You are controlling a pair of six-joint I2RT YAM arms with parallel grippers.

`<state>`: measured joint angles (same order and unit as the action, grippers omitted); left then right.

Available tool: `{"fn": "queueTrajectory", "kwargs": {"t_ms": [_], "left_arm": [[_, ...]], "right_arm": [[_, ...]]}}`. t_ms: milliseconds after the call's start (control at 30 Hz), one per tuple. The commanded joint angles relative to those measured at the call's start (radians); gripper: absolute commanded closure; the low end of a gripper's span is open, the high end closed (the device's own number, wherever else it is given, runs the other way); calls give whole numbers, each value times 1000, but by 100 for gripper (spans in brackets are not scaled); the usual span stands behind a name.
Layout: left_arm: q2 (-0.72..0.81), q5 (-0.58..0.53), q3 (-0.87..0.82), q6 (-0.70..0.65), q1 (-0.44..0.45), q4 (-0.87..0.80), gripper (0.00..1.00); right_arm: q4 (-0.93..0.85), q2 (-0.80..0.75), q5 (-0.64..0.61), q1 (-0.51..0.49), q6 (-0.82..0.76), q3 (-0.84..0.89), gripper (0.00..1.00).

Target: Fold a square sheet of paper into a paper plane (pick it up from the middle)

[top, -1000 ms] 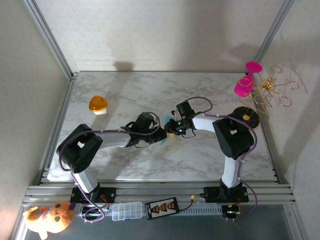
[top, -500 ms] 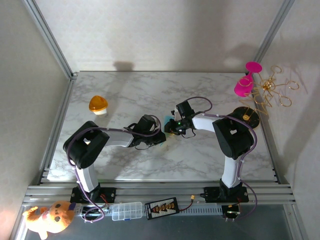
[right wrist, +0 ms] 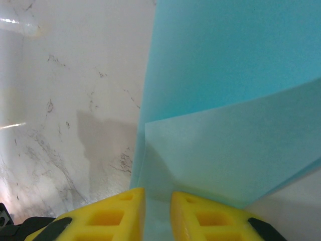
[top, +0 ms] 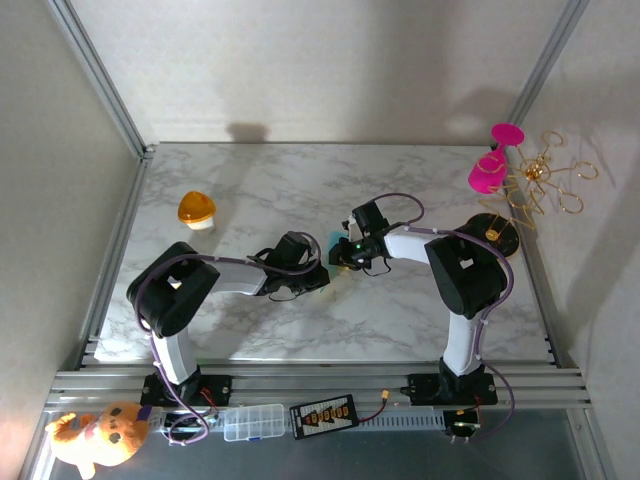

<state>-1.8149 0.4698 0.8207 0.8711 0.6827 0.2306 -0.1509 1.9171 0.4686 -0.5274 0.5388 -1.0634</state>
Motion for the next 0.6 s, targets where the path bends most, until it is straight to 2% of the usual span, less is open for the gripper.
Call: {"fn": "queueTrajectory", "kwargs": {"t_ms": [0,267,567], "left_arm": [[-21,-46,-18,-9,-6,-49,93],[-24,-75,-20,-7,-6,-85,95],[-21,-70,-35,3,-8,-73,97]], "right_arm": [[-90,82,-124,-3,-9,28,76],[-80,57,-103,-3,-10,12,75],[-29,-63,-46,-5,-23,-34,75]]}}
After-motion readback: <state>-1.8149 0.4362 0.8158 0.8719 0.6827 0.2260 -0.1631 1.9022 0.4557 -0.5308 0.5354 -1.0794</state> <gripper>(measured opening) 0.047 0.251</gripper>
